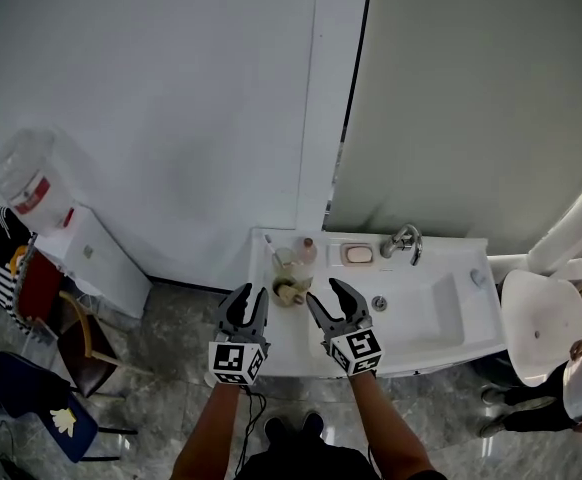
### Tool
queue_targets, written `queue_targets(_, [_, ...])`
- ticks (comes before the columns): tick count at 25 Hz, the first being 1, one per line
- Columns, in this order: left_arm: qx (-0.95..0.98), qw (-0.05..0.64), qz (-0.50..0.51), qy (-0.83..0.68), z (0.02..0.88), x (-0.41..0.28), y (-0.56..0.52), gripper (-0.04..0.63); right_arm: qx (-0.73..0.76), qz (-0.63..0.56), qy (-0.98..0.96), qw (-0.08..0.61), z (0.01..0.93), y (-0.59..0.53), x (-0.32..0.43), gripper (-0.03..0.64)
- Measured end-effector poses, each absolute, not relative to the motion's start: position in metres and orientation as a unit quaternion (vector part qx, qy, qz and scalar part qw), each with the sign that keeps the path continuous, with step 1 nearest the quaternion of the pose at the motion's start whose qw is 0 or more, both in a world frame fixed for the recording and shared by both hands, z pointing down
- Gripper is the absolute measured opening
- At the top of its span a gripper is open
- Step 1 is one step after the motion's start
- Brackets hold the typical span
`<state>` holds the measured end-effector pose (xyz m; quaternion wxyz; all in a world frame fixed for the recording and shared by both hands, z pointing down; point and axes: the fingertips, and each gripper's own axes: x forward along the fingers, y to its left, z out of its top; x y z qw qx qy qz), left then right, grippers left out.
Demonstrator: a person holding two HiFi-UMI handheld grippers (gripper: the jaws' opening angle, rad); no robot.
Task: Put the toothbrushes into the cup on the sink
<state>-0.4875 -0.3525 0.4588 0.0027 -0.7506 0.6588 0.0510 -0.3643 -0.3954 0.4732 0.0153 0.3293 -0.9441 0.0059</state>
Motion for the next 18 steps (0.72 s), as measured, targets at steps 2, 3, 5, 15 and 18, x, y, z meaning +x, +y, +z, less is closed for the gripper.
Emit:
queue_targets(2, [-0.751, 0.001, 0.050, 0.659, 0.460, -0.487, -0.349, 0.115, 0.332, 0.004, -0.943, 0.019, 0.473, -0.393, -0.361, 0.241])
queue_targets(3, [-0.751, 0.000, 0.049, 0.659, 0.461, -0.486, -0.348, 0.115, 0.333, 0.004, -0.943, 0.020, 0.473, -0.393, -0.361, 0.240])
queue_targets(5, [-0.751, -0.001, 0.049, 0.659, 0.462, -0.487, -0.345, 0.115, 0.332, 0.004, -0.943, 0.019, 0.475, -0.392, -0.361, 0.240])
queue_targets(15, [-0.754, 0.001, 0.049, 0.655, 0.461, -0.484, -0.336, 0.115, 0.330, 0.000, -0.944, 0.018, 0.472, -0.383, -0.361, 0.239])
queue_targets(18, [-0.754, 0.002, 0.049, 0.655, 0.457, -0.481, -0.334, 0.115, 0.327, -0.004, -0.945, 0.019, 0.470, -0.379, -0.360, 0.240])
